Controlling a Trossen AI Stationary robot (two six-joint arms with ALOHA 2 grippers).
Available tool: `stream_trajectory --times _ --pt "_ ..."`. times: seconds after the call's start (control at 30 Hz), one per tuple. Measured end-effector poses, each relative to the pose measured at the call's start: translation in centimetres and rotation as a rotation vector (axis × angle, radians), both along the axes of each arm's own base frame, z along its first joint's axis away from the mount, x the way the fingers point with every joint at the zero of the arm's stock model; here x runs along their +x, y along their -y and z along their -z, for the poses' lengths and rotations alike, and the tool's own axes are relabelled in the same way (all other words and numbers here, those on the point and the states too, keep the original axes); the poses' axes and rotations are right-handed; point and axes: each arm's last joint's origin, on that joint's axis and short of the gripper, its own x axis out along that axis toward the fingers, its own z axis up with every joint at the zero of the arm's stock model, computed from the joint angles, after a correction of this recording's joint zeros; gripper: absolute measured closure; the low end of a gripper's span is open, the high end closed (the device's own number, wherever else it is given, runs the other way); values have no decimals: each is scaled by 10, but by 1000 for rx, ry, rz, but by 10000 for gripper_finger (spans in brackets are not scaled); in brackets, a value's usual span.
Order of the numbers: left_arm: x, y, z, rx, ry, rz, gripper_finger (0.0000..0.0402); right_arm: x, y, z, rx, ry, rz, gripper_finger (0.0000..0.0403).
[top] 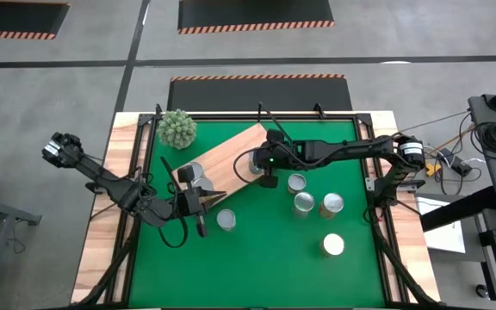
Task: Pick and place cans onto a shelf
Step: Put the canned cherries on the shelf, then put the top canned peaches on the shelf
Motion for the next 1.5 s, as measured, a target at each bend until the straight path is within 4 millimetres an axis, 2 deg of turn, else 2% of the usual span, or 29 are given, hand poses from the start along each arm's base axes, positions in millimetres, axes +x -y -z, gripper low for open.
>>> stream_trajectory --times 0.2,0.33,0.4,0.5,0.6,0.67,0.77,0.93,1.07,1.33,1.5 --pt "0 0 0 0 0 0 401 -7 -1 -16 -9 48 -5 360" --pt "0 0 0 -1 1 0 401 -19 -9 -36 -3 99 -10 360" --pt "0 0 0 -1 1 0 401 -33 -18 -50 42 114 -17 360" --pt "0 0 0 -2 3 0 401 -57 -33 -66 205 109 -50 360" --pt "0 0 0 -7 6 0 401 -80 -55 -74 358 73 -68 360" --pt "0 0 0 -11 8 -1 401 -96 -71 -73 423 33 -60 360" --pt "0 0 0 -15 9 -2 401 -117 -93 -61 507 -69 6 360" --pt "0 0 0 -16 9 -2 401 -134 -113 -37 557 -171 129 351" --pt "0 0 0 -9 7 -1 401 -138 -116 -24 531 -217 113 305" --pt "0 0 0 17 -3 4 401 -145 -113 6 429 -321 76 158" --pt "0 0 -1 27 -4 6 401 -145 -113 15 393 -338 14 84"
